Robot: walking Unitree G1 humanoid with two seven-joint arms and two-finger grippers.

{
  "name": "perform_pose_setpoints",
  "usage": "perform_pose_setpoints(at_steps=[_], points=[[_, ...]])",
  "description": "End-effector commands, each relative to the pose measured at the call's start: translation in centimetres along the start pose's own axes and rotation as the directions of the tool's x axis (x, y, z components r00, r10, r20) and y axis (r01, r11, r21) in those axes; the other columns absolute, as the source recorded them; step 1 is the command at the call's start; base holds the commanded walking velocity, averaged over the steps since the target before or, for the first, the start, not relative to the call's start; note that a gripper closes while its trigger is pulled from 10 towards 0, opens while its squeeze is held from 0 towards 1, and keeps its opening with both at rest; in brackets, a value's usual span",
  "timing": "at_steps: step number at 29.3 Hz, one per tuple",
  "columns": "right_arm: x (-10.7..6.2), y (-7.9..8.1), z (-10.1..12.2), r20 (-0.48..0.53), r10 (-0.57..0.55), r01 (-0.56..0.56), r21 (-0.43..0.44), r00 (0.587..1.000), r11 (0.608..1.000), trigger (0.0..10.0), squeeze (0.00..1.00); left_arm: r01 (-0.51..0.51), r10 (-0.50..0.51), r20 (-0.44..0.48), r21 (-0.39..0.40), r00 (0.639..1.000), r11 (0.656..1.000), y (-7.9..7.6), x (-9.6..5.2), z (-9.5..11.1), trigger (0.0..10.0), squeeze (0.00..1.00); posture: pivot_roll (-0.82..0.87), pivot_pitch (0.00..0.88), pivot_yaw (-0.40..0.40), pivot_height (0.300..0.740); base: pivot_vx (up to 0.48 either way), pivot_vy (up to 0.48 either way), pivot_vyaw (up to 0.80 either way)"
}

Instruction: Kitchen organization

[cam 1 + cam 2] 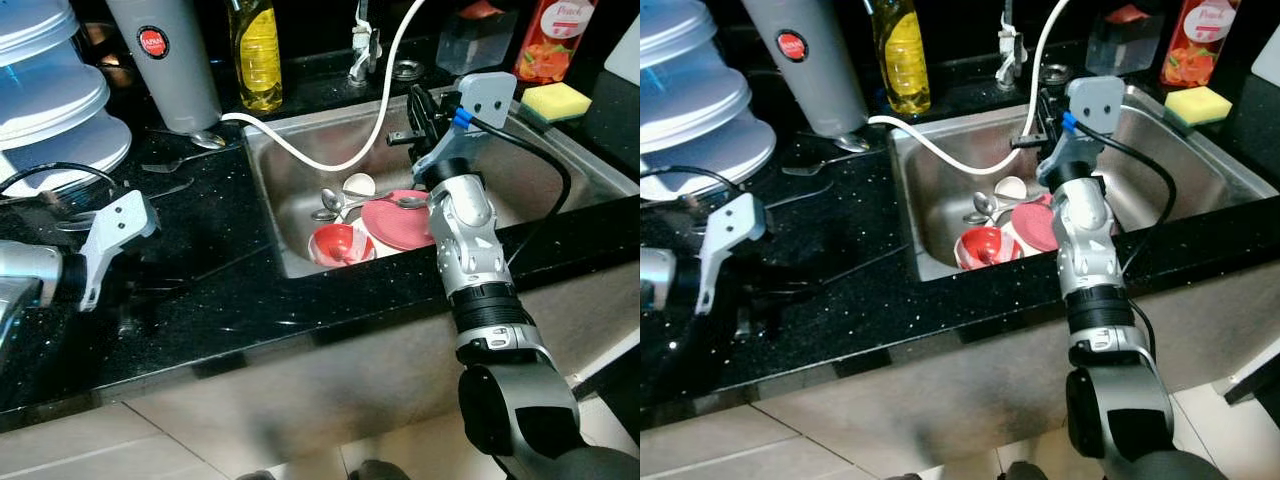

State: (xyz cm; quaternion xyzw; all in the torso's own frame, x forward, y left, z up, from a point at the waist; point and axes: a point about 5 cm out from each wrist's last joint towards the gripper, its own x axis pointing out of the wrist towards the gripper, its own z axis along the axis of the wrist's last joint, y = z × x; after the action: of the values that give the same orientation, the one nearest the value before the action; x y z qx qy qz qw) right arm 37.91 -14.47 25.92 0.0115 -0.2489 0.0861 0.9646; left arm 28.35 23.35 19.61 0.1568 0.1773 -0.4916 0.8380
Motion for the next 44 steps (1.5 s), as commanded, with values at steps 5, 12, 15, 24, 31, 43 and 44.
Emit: perform_pose_setpoints(at_steps=[5, 12, 15, 24, 31, 43, 44], points=[[0.0, 0.4, -0.1, -0.014, 0.014, -0.014, 0.008, 1.0, 1.0, 10.0, 0.0, -0.038, 0.043, 0.1, -0.058, 0.994, 0.998, 0.0, 1.9, 1.4, 10.0, 0.0, 0.04, 0.055, 0.061, 0.74, 0.0, 0.0, 0.0], [0.4, 1.0, 0.0, -0.011, 0.028, -0.027, 0.022, 1.0, 0.999, 10.0, 0.0, -0.107, 0.138, 0.332, -0.112, 0.933, 0.988, 0.7, 7.1, 7.5, 10.0, 0.0, 0.04, 0.065, 0.057, 0.74, 0.0, 0.0, 0.0], [0.2, 0.9, 0.1, -0.006, 0.022, -0.021, 0.021, 1.0, 1.0, 10.0, 0.0, -0.139, 0.196, 0.359, -0.178, 0.912, 0.974, 1.2, 10.2, 10.0, 10.0, 0.0, 0.03, 0.073, 0.071, 0.74, 0.0, 0.0, 0.0], [-0.5, -0.2, 0.3, 0.003, -0.032, 0.032, 0.004, 0.999, 0.999, 10.0, 0.0, -0.208, 0.25, 0.27, -0.174, 0.93, 0.963, 1.6, 15.5, 13.4, 10.0, 0.0, -0.01, 0.076, 0.12, 0.74, 0.0, 0.0, 0.0], [-0.8, -0.7, 0.4, 0.005, -0.06, 0.06, -0.001, 0.998, 0.998, 10.0, 0.0, -0.202, 0.215, 0.173, -0.088, 0.961, 0.975, 1.0, 17.8, 13.3, 10.0, 1.0, -0.02, 0.071, 0.124, 0.74, 0.0, 0.0, 0.0], [-0.4, -0.1, 0.5, -0.002, -0.028, 0.028, 0.01, 1.0, 1.0, 10.0, 0.0, -0.345, 0.352, 0.235, -0.074, 0.906, 0.936, 4.6, 13.5, 13.7, 10.0, 0.0, 0.01, 0.069, 0.094, 0.74, 0.0, 0.0, 0.0], [-0.4, -0.1, 0.5, -0.002, -0.028, 0.028, 0.01, 1.0, 1.0, 10.0, 0.0, -0.345, 0.352, 0.235, -0.074, 0.906, 0.936, 4.6, 13.5, 13.7, 10.0, 0.0, 0.01, 0.069, 0.094, 0.74, 0.0, 0.0, 0.0]])
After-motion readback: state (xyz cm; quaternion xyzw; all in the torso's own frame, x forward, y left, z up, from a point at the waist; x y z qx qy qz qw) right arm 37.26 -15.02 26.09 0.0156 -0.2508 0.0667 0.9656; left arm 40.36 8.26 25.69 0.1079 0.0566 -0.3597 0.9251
